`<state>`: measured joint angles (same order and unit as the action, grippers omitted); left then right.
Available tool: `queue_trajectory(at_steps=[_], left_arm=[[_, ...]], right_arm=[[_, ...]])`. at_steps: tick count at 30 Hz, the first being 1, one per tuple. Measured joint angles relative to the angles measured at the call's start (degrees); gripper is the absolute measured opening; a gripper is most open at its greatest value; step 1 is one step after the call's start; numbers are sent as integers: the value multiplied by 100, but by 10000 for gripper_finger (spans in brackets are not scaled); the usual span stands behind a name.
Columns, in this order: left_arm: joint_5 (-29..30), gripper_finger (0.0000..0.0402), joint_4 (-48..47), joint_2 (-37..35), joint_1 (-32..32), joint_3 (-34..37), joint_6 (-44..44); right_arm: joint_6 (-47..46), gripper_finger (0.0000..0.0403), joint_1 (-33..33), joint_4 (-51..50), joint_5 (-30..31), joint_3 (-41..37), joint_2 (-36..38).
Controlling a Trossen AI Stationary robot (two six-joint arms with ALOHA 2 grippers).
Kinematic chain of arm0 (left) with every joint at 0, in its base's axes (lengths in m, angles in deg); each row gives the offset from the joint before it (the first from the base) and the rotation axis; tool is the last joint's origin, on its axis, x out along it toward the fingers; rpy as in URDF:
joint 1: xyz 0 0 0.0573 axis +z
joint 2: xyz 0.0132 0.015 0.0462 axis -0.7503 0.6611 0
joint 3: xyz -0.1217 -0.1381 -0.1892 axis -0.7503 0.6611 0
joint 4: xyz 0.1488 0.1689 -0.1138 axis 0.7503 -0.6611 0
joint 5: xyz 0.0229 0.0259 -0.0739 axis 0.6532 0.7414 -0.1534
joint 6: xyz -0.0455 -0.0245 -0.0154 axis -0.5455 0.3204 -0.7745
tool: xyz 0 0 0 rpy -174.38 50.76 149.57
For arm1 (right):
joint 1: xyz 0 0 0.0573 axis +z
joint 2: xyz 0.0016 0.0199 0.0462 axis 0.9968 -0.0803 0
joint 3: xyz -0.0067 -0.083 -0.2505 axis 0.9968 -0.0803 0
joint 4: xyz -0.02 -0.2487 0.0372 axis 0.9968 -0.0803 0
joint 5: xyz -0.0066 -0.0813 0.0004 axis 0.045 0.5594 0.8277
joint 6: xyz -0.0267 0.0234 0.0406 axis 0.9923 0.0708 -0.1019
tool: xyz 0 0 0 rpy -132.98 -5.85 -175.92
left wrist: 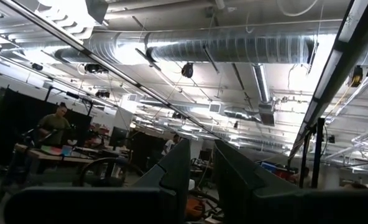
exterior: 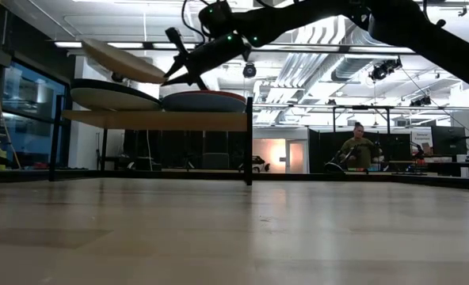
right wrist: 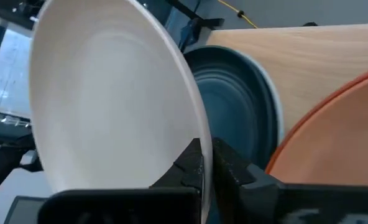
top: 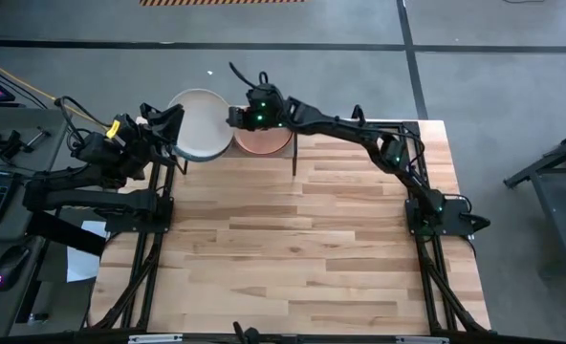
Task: Place and stack plates onto a shelf
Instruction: Stack the white plate on top of the dark blue plate on the shelf
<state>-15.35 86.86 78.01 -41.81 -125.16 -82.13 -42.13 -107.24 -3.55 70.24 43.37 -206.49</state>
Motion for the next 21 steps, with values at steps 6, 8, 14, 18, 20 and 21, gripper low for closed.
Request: queue_trajectory(at_steps=[6,8,14,18,20,21], left_arm=[[26,60,-7,2,0,0,42],[36,60,-7,2,0,0,77],[36,60,-11,2,0,0,163],[70,60,-39,2,0,2,281],[169,60,-43,2,0,2,336],[214,60,-46,2,0,2,339]], right_arm=[[254,54,-2,42,-61,0,0],[286,88,-7,42,-69,0,0],[964,184,-38,25,-213,3,16],[1575,213,-145,-191,-677,285,34],[1961,216,-193,-653,-746,502,50],[2237,217,-208,-939,-748,562,61]])
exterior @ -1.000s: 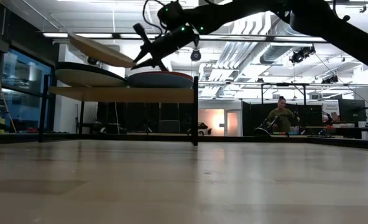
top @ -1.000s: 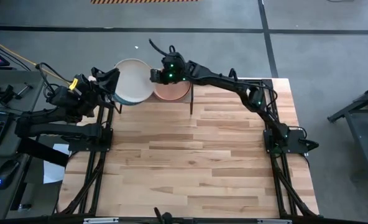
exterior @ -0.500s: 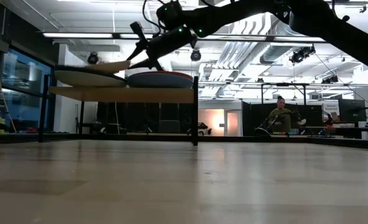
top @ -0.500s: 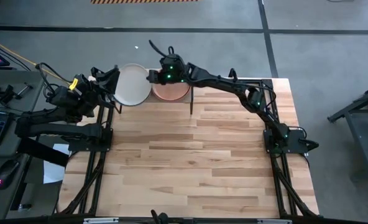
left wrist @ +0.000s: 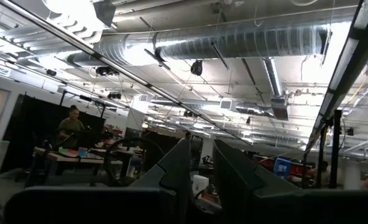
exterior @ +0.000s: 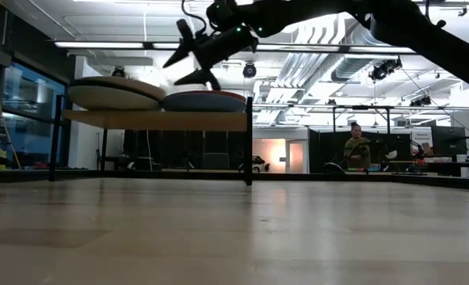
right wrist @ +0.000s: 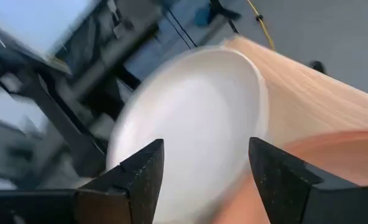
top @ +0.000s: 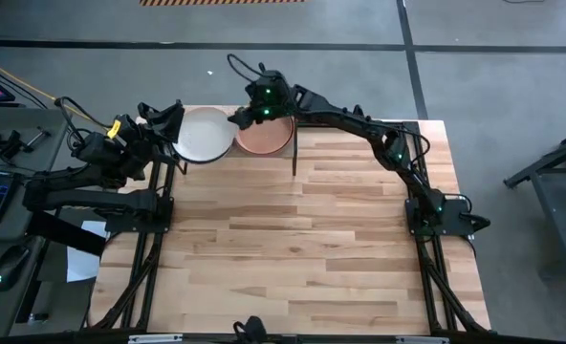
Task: Place and stack plates onto a shelf
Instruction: Stack the white plate on top of the dark blue plate on the shelf, then return to Home Position
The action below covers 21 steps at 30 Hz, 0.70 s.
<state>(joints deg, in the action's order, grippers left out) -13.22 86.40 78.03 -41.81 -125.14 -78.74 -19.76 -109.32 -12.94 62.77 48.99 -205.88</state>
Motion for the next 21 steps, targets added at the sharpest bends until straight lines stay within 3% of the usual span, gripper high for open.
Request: queue_trajectory(at_steps=[7,13,16,21], left_arm=[[184,60,-415,0,2,0,139],[421,60,-1194,152,2,0,-143],[817,55,-1922,502,0,-126,-601],[985,33,-3624,1325,122,-949,-821]], right_arm=[[1444,217,-124,-1012,20,-258,655],[2538,217,-328,-2220,438,-258,1083],[2904,217,-476,-2775,462,-258,1260],[3269,217,-705,-3319,473,-262,1437]])
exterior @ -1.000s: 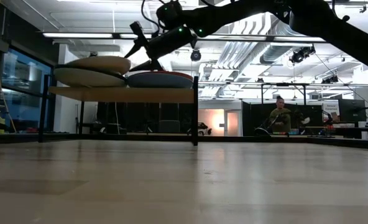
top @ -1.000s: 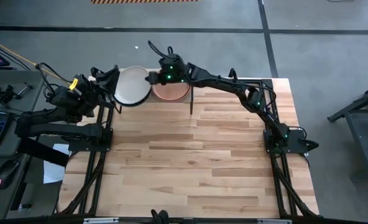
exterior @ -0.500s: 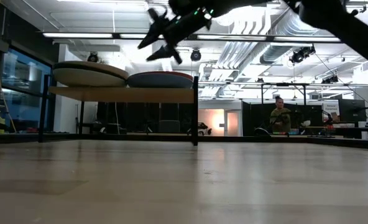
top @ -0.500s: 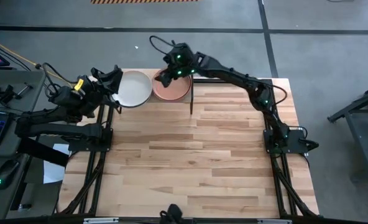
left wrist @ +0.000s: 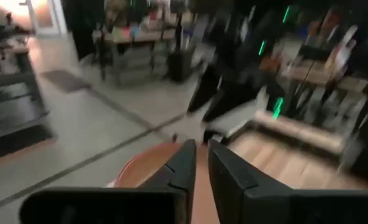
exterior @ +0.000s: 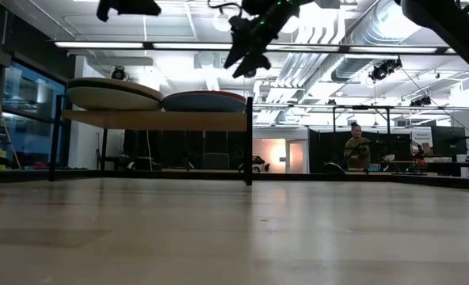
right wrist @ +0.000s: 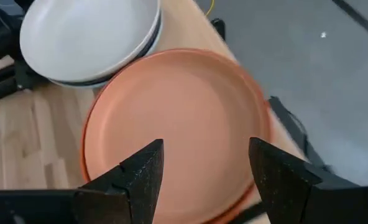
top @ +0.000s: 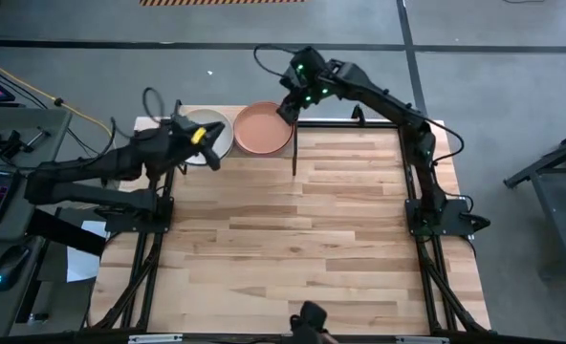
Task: Place and stack plates onto a shelf
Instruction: Return to Home Position
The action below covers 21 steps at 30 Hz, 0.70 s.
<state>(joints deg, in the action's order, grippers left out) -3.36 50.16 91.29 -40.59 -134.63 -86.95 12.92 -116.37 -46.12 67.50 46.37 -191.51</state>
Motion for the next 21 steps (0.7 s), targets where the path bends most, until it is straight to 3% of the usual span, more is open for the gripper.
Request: queue_trajectory(at_steps=[5,9,12,15,21], left_arm=[[-393,3,-1297,644,262,-867,-4],[-1434,1,-985,790,457,-983,95],[-1838,0,-639,800,517,-903,45],[-1855,0,-269,796,506,-775,-42],[-2291,0,1010,796,424,-349,-126]], right_arm=[[450,217,-104,-415,-41,0,376],[690,217,-108,-824,-43,-9,755],[706,217,-107,-883,-65,-383,1234],[653,217,-28,-596,-59,-1382,1992],[-375,217,333,1550,-1,-4701,4303]])
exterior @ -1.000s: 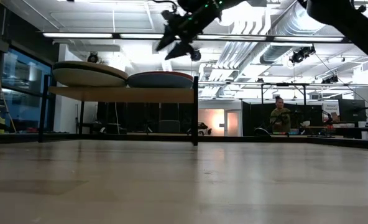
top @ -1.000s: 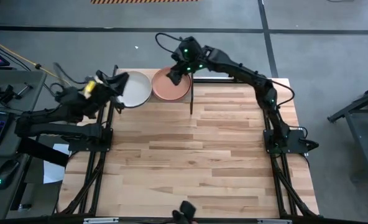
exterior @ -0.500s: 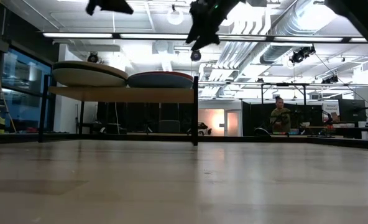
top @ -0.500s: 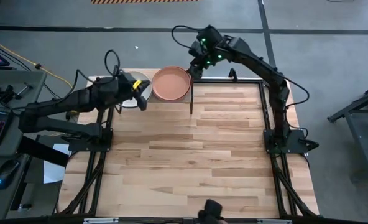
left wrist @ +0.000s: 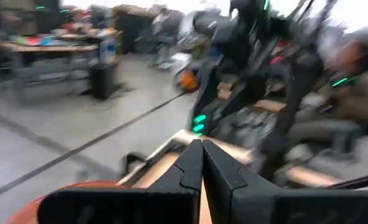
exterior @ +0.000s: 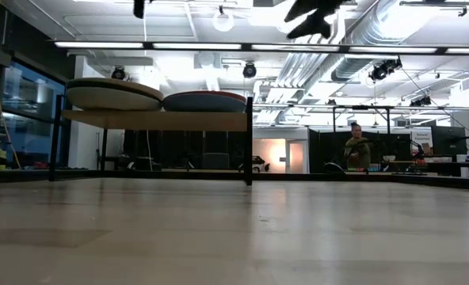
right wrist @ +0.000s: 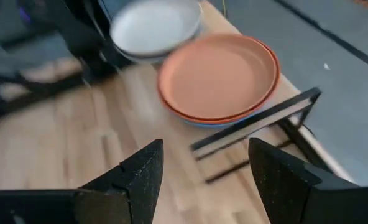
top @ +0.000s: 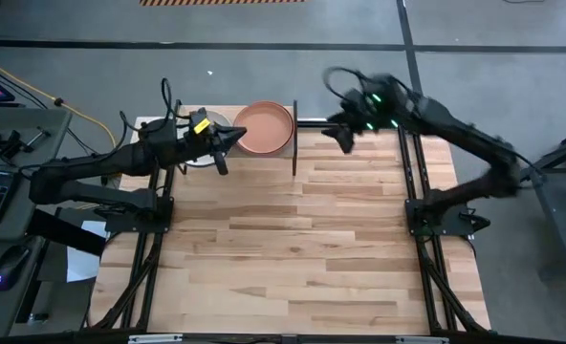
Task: Place and stack plates onto a shelf
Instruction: Return to Home Position
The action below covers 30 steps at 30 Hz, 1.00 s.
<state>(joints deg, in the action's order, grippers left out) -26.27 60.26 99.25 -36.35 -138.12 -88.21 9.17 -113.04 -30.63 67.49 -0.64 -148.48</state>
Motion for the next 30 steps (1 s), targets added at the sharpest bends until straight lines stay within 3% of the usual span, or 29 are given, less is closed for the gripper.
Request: queue_trajectory(at_steps=[5,10,17,28,30], left_arm=[[-634,0,1088,-1,-28,397,-567],[-647,0,1094,27,-182,428,-635],[-94,0,1013,25,-483,428,-685],[-37,0,390,88,-1682,438,-959],[36,0,662,54,-1848,623,-872]], right_arm=[[-1192,217,567,1898,9,-2099,1729],[-1399,217,1068,2835,573,-3074,2634],[-1340,217,1278,2864,606,-3201,2857],[-1343,187,1428,2860,571,-3198,2853],[-1386,184,1428,2860,559,-3198,2852]])
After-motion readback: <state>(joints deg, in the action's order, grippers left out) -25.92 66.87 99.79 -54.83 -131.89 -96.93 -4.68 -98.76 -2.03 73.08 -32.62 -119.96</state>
